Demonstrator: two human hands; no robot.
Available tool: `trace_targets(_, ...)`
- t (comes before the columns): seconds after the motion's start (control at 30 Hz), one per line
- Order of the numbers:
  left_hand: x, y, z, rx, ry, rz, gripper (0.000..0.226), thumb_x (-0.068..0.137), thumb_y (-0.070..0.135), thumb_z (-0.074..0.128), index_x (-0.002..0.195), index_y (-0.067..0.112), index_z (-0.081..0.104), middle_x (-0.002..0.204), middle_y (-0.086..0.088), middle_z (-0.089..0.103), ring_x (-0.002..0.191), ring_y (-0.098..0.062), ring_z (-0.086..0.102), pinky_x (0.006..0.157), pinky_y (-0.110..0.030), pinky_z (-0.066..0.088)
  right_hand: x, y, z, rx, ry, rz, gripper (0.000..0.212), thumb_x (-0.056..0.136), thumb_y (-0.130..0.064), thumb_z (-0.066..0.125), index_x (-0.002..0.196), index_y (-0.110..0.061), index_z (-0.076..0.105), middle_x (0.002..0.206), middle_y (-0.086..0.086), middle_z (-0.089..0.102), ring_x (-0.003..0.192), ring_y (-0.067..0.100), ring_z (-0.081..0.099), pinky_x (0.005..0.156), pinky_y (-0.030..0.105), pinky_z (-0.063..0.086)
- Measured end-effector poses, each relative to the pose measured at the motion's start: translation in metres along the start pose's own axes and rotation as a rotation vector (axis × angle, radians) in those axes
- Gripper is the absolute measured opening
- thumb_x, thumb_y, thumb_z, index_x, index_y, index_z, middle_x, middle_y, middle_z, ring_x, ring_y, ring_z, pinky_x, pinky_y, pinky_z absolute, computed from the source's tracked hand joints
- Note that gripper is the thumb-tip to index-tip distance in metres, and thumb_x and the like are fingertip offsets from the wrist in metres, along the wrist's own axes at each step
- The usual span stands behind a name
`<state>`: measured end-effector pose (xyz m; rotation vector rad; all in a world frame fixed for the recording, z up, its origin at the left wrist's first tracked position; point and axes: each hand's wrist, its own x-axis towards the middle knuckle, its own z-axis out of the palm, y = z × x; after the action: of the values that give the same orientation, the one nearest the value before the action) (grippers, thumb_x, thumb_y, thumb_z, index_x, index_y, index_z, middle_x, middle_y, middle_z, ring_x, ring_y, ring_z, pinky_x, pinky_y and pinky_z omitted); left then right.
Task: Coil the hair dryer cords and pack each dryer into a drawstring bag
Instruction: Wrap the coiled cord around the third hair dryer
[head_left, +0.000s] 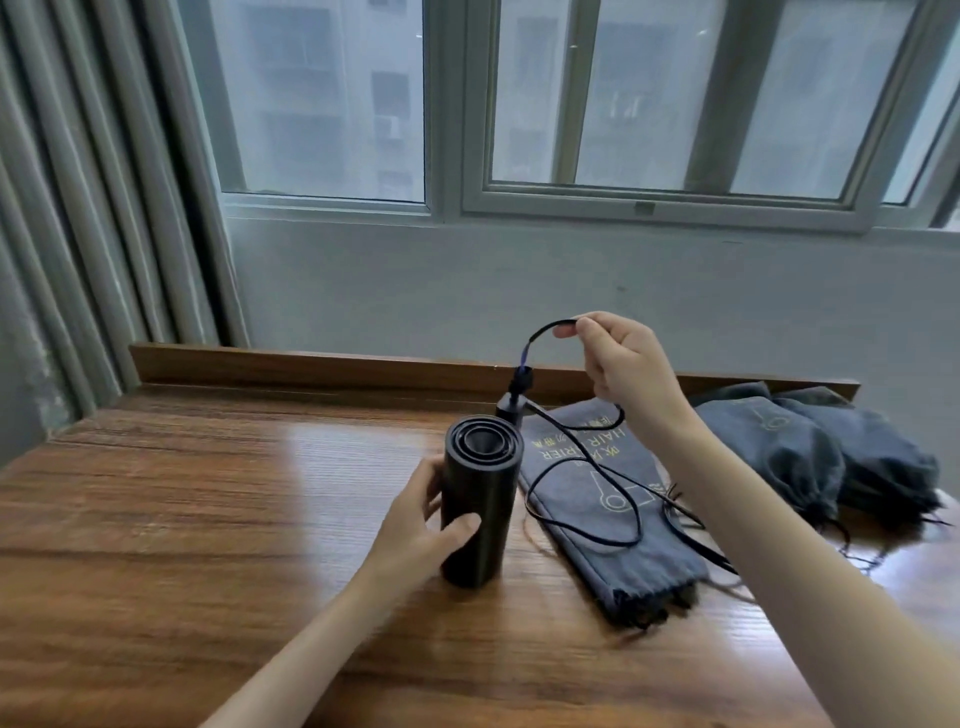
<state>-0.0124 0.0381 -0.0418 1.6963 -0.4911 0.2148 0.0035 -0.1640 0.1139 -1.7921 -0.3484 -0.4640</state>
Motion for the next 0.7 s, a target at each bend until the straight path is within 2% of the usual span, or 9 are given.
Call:
trace_targets(0.1,0.0,-0.002,0.0,-0.068,-0.034,-0.044,0.048,0.064,0.038,0.065,0.109,0.029,0.052,0.107,0.012,0.066,0.105,-0.003,0.06,0.081,-0.014,0.048,-0.002,0.005,-0.002,-0.003,-0.007,0.051,0.026,0.1,-0.014,0.038,0.095,-0.008,0.063,0.051,-0.002,0.029,0.037,0.003,0.022,0.037,0.015,0.018)
trace_targets(0.2,0.001,0.001,-0.004,-0.071,-0.043,-0.059,0.05,0.065,0.038,0.065,0.112,0.028,0.05,0.111,0.005,0.063,0.104,-0.005,0.061,0.08,-0.015,0.048,-0.006,0.009,-0.002,0.024,-0.026,0.066,0.027,0.1,-0.013,0.038,0.089,-0.015,0.063,0.05,-0.003,0.029,0.036,0.001,0.023,0.036,0.014,0.019)
trace_targets(0.3,-0.008,0.009,0.0,0.017,-0.039,-0.05,0.053,0.07,0.039,0.063,0.119,0.036,0.042,0.12,0.015,0.057,0.109,0.001,0.056,0.085,-0.012,0.046,-0.009,0.012,-0.001,0.031,-0.014,0.087,0.028,0.1,-0.013,0.038,0.088,-0.018,0.064,0.048,-0.006,0.03,0.036,0.001,0.024,0.037,0.013,0.02)
trace_targets(0.4,-0.018,0.01,0.023,0.172,0.141,-0.04,0.079,0.073,0.035,0.071,0.135,0.039,0.022,0.134,0.025,0.036,0.119,0.011,0.04,0.096,-0.01,0.038,-0.009,0.013,0.002,0.067,-0.003,0.126,0.027,0.099,-0.01,0.037,0.096,-0.014,0.063,0.05,-0.005,0.031,0.036,0.001,0.024,0.036,0.013,0.02)
trace_targets(0.47,-0.018,0.015,0.043,0.229,0.304,-0.11,0.098,0.068,0.034,0.078,0.14,0.037,0.012,0.135,0.025,0.026,0.122,0.01,0.03,0.099,-0.015,0.032,-0.008,0.015,0.003,0.073,0.001,0.158,0.028,0.098,-0.005,0.034,0.107,-0.011,0.06,0.051,-0.005,0.034,0.037,0.0,0.026,0.035,0.012,0.021)
trace_targets(0.5,-0.017,0.016,0.049,0.215,0.357,-0.143,0.096,0.065,0.035,0.079,0.138,0.037,0.016,0.131,0.025,0.031,0.119,0.008,0.033,0.096,-0.016,0.034,-0.009,0.016,0.004,0.062,-0.008,0.171,0.031,0.096,-0.003,0.033,0.112,-0.012,0.057,0.051,-0.006,0.037,0.037,0.0,0.027,0.035,0.012,0.022)
trace_targets(0.57,-0.012,0.016,0.051,0.162,0.401,-0.154,0.082,0.062,0.034,0.08,0.126,0.042,0.028,0.116,0.031,0.044,0.103,0.01,0.044,0.083,-0.005,0.037,-0.012,0.021,0.004,0.01,-0.054,0.169,0.035,0.094,-0.001,0.032,0.117,-0.02,0.051,0.048,-0.01,0.046,0.036,0.001,0.031,0.036,0.011,0.025)
trace_targets(0.63,-0.007,0.014,0.042,0.118,0.383,-0.117,0.076,0.067,0.022,0.079,0.124,0.04,0.033,0.111,0.029,0.049,0.098,0.01,0.05,0.071,0.0,0.04,-0.013,0.026,-0.002,-0.075,-0.099,0.14,0.031,0.096,-0.005,0.032,0.116,-0.023,0.048,0.051,-0.01,0.055,0.039,0.002,0.035,0.037,0.012,0.028)
trace_targets(0.7,-0.003,0.015,0.029,0.002,0.293,-0.099,0.071,0.069,0.018,0.077,0.126,0.033,0.038,0.112,0.018,0.056,0.097,0.007,0.056,0.072,-0.003,0.044,-0.008,0.034,-0.013,-0.17,-0.051,0.095,0.021,0.098,-0.01,0.033,0.109,-0.019,0.048,0.059,-0.008,0.06,0.043,0.003,0.039,0.042,0.015,0.03)
